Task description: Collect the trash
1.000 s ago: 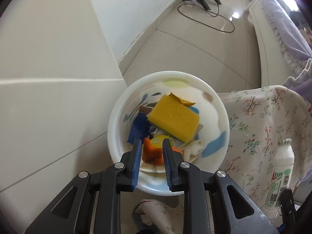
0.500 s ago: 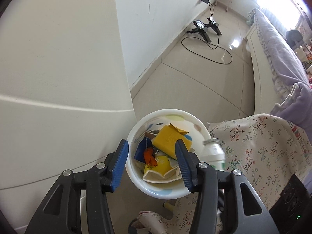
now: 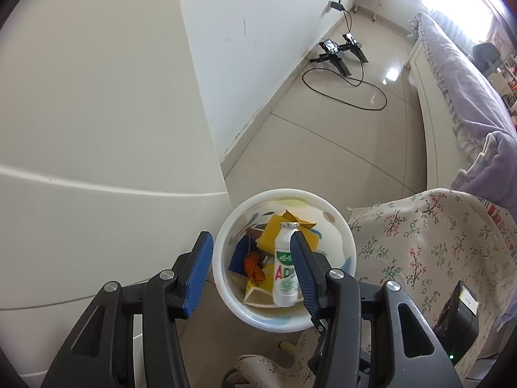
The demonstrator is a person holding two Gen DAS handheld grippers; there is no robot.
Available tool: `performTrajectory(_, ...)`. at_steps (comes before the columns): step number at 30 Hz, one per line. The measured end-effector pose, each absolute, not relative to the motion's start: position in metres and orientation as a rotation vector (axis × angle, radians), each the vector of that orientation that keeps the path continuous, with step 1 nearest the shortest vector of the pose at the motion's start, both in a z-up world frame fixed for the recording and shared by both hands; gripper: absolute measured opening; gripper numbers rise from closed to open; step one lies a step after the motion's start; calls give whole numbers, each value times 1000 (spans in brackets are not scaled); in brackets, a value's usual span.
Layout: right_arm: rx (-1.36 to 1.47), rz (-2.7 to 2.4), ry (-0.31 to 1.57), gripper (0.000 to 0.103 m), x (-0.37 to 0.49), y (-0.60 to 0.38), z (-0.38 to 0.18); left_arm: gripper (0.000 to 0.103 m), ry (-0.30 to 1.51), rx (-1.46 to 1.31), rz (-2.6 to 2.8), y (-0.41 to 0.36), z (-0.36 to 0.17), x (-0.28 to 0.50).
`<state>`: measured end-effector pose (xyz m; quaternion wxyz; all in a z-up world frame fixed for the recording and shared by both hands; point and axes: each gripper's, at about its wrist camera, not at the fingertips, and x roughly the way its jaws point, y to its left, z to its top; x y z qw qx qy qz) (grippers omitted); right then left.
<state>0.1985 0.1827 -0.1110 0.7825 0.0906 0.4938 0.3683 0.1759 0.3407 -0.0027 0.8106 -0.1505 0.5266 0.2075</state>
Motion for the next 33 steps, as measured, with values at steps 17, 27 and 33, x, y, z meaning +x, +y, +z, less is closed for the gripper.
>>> performTrajectory(17, 108, 772, 922, 65, 112, 83, -25, 60, 1115, -292, 342, 286, 16, 125)
performTrajectory(27, -45, 685, 726, 84, 22, -25, 59, 70, 970, -229, 292, 178, 68, 15)
performTrajectory(33, -53, 552, 668, 94, -18, -73, 89, 85, 851, -106, 303, 125, 113, -27)
